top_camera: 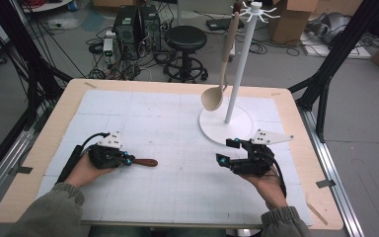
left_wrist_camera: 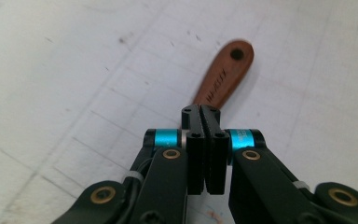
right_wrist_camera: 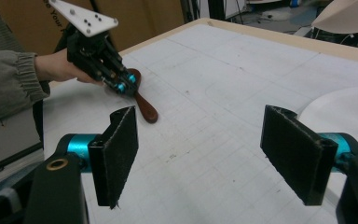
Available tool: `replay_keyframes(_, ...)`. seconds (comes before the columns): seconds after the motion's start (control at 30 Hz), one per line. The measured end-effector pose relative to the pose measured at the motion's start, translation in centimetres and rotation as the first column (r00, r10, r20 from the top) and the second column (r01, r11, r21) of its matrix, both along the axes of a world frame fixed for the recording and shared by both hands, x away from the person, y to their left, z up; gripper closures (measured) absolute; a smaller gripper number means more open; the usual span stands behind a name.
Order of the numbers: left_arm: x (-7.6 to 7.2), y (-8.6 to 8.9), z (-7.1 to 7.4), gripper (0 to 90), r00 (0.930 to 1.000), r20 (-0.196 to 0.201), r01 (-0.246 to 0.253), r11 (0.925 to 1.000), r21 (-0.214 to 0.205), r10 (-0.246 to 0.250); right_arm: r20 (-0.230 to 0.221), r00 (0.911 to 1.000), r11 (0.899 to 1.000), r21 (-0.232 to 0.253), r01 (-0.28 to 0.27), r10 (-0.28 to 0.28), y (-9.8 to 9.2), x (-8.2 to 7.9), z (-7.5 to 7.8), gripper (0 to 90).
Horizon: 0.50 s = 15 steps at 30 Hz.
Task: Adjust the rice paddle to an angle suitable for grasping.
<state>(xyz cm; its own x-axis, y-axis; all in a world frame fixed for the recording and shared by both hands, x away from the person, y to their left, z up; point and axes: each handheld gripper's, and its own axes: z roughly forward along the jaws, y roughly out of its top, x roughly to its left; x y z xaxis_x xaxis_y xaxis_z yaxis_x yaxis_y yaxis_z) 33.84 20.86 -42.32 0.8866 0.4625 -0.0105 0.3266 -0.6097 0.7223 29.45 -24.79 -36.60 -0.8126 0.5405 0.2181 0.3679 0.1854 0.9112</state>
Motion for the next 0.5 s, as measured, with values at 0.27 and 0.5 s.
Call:
replay_keyframes(0.27, 1.1, 0.8, 0.1, 88.8, 0.9973, 0.01, -0.073, 0.9972, 0.018, 0.073, -0.005, 0.9999, 1.0, -0.011, -0.009, 0.009, 0.3, 0.0, -0.2, 26.7)
replay_keyframes(0.5, 1.7, 1.0, -0.4, 88.9, 0.9951, 0.003, -0.099, 0.9939, 0.049, 0.099, -0.013, 0.9998, 1.0, -0.014, -0.016, 0.016, 0.4, 0.1, -0.5, 26.7)
